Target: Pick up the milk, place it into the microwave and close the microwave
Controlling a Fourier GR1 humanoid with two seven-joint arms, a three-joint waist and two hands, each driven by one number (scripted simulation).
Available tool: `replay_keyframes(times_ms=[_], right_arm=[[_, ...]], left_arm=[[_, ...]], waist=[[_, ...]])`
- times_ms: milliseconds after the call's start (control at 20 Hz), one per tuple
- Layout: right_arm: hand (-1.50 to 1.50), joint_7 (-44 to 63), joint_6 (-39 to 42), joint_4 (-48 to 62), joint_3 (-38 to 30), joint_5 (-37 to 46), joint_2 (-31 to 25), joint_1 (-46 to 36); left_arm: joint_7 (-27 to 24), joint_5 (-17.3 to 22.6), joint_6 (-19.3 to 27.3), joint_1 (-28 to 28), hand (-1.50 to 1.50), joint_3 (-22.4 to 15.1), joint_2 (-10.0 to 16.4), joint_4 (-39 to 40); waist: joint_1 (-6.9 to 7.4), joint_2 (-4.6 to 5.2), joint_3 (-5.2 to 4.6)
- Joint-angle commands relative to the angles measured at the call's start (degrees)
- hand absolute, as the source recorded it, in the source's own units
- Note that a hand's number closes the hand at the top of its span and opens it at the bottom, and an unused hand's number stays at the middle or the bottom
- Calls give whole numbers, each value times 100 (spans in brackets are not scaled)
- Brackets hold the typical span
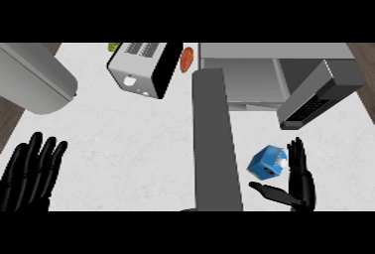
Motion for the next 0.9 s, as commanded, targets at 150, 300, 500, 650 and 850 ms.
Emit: replay_keyframes(times_ms=[150,300,500,650,850], right_arm=[[150,-1005,-423,1123,155,764,-296,-633],[150,-1082,42,1084,-8,378,-130,-758],[150,-1412,943,979,291,333,-41,-582],[150,-948,771,72,605,339,280,-383],[150,-952,1024,-496,1002,410,-20,277]], left_arm=[[-148,138,-83,82,-150,79,11,71],[-400,353,-224,25,-150,402,111,280],[-544,248,-289,505,-150,130,54,120],[-254,357,-188,101,-150,449,128,128],[62,302,-26,-79,-150,373,50,3]], waist=[[73,19,6],[8,2,0],[28,-3,0],[-43,-13,-6],[-44,-7,-3]])
